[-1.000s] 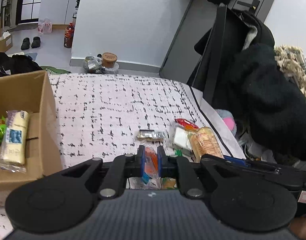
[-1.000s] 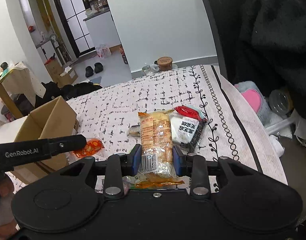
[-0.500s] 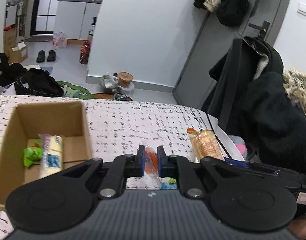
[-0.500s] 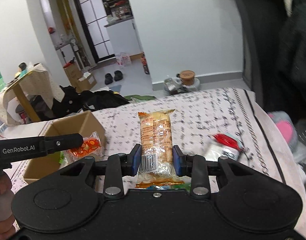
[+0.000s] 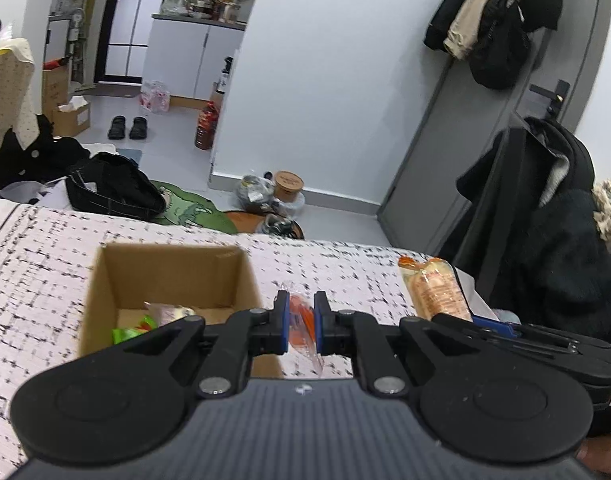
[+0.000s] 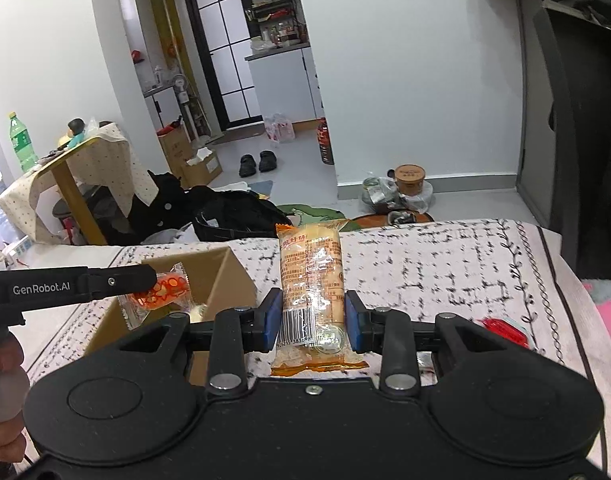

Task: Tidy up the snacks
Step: 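Carry the bread roll bag and orange candy over the cardboard box with both tools, then open both tools to drop the bread roll bag and candy into the box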

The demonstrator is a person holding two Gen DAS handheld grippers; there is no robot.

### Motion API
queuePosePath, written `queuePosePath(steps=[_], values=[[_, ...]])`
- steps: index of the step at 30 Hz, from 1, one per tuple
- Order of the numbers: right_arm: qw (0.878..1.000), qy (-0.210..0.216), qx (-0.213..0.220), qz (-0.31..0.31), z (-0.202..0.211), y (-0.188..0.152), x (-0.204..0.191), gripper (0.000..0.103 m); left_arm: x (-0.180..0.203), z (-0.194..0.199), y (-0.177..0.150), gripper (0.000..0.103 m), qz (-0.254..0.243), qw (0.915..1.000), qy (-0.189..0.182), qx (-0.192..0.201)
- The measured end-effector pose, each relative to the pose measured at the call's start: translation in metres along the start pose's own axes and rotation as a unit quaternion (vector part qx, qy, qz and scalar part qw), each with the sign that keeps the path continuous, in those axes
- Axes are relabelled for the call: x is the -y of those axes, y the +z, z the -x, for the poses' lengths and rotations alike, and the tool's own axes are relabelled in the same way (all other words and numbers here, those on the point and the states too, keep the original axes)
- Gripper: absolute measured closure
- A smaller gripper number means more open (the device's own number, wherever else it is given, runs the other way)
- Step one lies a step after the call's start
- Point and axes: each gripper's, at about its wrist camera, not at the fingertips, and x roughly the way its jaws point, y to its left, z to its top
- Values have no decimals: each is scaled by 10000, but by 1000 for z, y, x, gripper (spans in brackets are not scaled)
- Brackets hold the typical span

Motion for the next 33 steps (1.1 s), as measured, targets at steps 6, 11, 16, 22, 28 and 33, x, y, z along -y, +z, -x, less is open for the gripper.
queuePosePath(steps=[6,11,16,22,28,33], values=[[9998,132,22,162,-9,9,-19,71,-24,4,11,92,221,9996,160,124],[9994,250,-14,257,-19,15,-35,71,-48,9,16,92,458,9982,323,229],[9988,342,-137,331,-30,15,-51,71,-75,8,16,92,718,9958,536,185],[9974,409,-302,510,-42,14,-72,71,-90,5,10,93,846,9949,535,106],[9956,414,-503,672,-56,11,-91,71,-99,0,4,92,907,9945,513,-50],[9948,474,-510,738,-63,15,-101,67,-104,1,4,89,988,9934,588,-54]])
